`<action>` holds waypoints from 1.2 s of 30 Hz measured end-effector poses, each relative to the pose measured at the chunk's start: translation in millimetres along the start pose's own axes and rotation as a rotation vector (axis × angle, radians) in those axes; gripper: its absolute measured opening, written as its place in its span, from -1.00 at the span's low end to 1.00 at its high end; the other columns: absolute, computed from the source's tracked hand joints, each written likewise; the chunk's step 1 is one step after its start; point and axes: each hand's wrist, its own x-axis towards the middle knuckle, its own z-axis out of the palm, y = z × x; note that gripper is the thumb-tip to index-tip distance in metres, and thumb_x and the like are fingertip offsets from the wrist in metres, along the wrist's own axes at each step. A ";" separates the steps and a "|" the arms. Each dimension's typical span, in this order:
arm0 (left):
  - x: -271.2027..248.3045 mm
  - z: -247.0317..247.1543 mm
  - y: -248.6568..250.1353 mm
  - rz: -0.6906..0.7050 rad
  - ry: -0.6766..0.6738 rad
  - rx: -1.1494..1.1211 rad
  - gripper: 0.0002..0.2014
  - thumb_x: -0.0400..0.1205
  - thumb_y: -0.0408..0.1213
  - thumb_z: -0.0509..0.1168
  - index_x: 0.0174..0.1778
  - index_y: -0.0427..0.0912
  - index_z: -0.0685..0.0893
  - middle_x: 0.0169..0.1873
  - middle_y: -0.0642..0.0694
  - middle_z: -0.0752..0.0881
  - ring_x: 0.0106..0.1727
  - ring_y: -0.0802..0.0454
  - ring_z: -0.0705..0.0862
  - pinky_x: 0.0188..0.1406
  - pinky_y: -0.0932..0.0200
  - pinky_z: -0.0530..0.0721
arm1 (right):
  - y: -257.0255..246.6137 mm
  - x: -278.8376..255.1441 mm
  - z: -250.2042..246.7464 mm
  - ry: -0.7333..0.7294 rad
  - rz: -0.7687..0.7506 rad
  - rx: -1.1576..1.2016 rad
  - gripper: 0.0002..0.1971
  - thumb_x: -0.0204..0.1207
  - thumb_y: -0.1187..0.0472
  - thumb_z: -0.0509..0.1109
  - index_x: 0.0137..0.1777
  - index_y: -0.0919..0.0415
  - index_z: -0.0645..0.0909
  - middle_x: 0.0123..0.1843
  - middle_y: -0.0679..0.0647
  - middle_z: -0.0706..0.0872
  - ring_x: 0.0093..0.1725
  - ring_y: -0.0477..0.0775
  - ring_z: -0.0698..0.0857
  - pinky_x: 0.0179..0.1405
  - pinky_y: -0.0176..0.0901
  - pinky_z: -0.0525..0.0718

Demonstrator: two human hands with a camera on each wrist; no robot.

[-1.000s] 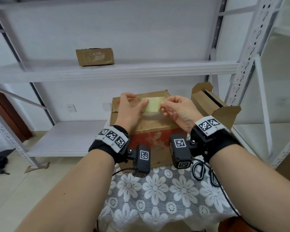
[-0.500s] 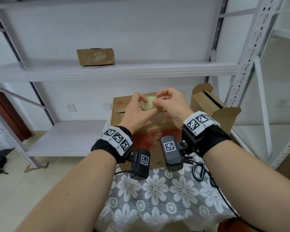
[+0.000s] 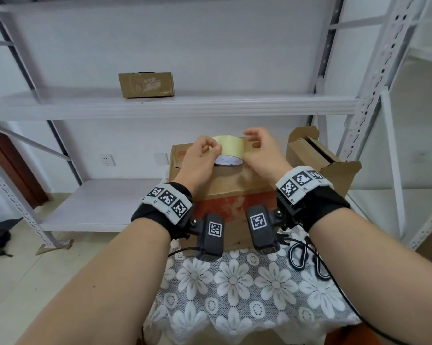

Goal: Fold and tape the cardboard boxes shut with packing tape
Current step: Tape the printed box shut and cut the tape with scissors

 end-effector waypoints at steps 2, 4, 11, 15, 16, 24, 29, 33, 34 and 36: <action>3.7 -5.3 3.1 -0.036 0.009 -0.063 -0.85 0.73 -0.22 0.24 -0.18 -0.02 0.52 -0.26 0.01 0.59 -0.15 0.08 0.54 -0.09 0.19 0.49 | 6.0 3.3 7.1 -0.174 -0.032 -0.212 -0.27 0.30 0.28 0.52 0.50 0.16 0.36 0.42 0.14 0.47 0.42 0.11 0.45 0.45 0.08 0.45; 7.7 -11.5 5.8 -0.073 0.033 -0.124 -0.85 0.69 -0.17 0.27 -0.21 0.02 0.53 -0.23 -0.05 0.62 -0.13 -0.02 0.58 -0.04 0.03 0.56 | 5.5 6.7 13.6 -0.242 -0.061 -0.262 -0.17 0.25 0.24 0.53 0.56 0.14 0.30 0.45 0.14 0.44 0.45 0.11 0.43 0.47 0.03 0.43; 8.7 -28.9 10.7 -0.231 0.023 -0.434 -0.85 0.76 -0.26 0.18 -0.15 -0.09 0.48 -0.17 -0.15 0.63 -0.07 -0.17 0.65 0.04 -0.20 0.64 | -15.3 30.1 29.6 -0.186 0.044 -0.344 -0.80 0.46 0.18 0.36 0.06 0.08 0.48 0.08 0.12 0.64 0.17 0.24 0.62 0.19 0.08 0.59; 11.6 -36.4 10.1 -0.240 0.042 -0.458 -0.84 0.77 -0.25 0.17 -0.15 -0.08 0.48 -0.30 -0.02 0.64 -0.34 0.04 0.66 -0.18 0.02 0.60 | -19.4 41.6 27.3 -0.069 0.136 -0.496 -0.82 0.48 -0.04 0.24 -0.05 0.03 0.54 0.22 0.20 0.57 0.28 0.31 0.46 0.08 -0.05 0.30; 13.6 -36.3 8.3 -0.230 0.068 -0.405 -0.85 0.75 -0.25 0.20 -0.16 -0.08 0.52 -0.33 0.00 0.64 -0.34 0.08 0.63 -0.15 0.03 0.59 | -17.8 42.3 25.0 -0.066 0.159 -0.549 -0.78 0.48 -0.08 0.19 -0.18 0.04 0.53 0.22 0.24 0.56 0.27 0.33 0.45 0.06 0.00 0.27; 17.4 -35.5 -5.8 -0.282 0.199 -0.176 -0.83 0.68 -0.26 0.30 -0.24 -0.09 0.67 -0.10 -0.14 0.76 0.02 -0.12 0.71 0.17 -0.05 0.67 | -1.4 46.4 31.1 -0.195 0.247 -0.627 -0.48 0.53 -0.22 0.00 0.17 0.01 0.67 0.33 0.19 0.58 0.32 0.32 0.49 0.40 0.14 0.32; 18.8 -41.4 -12.1 -0.306 0.209 -0.215 -0.86 0.68 -0.27 0.30 -0.20 -0.12 0.68 -0.13 -0.12 0.75 -0.05 -0.07 0.70 0.04 -0.02 0.70 | -10.1 47.4 42.0 -0.222 0.243 -0.763 -0.30 0.32 -0.28 -0.14 0.15 0.06 0.65 0.17 0.17 0.62 0.20 0.32 0.52 0.21 0.18 0.38; 20.3 -48.7 -13.7 -0.325 0.218 -0.289 -0.82 0.68 -0.29 0.29 -0.25 -0.16 0.66 -0.25 -0.11 0.72 -0.17 -0.04 0.68 -0.16 0.10 0.69 | -24.7 41.8 48.7 -0.255 0.232 -0.895 -0.57 0.54 -0.10 0.10 0.02 0.21 0.63 0.16 0.20 0.62 0.17 0.31 0.56 0.24 0.17 0.51; 20.8 -50.2 -14.4 -0.327 0.224 -0.308 -0.82 0.69 -0.28 0.28 -0.24 -0.18 0.64 -0.24 -0.14 0.72 -0.16 -0.06 0.68 -0.12 0.07 0.69 | -26.6 42.1 51.4 -0.284 0.211 -0.867 -0.65 0.58 -0.01 0.14 -0.03 0.25 0.62 0.03 0.17 0.65 0.01 0.22 0.62 0.06 0.01 0.59; 21.4 -52.5 -15.1 -0.340 0.249 -0.354 -0.82 0.70 -0.27 0.26 -0.22 -0.19 0.61 -0.23 -0.15 0.71 -0.18 -0.05 0.68 -0.11 0.07 0.70 | -31.1 43.8 57.3 -0.332 0.218 -0.756 -0.72 0.63 0.13 0.16 0.06 0.29 0.64 -0.19 0.08 0.62 -0.25 0.08 0.58 -0.29 -0.17 0.53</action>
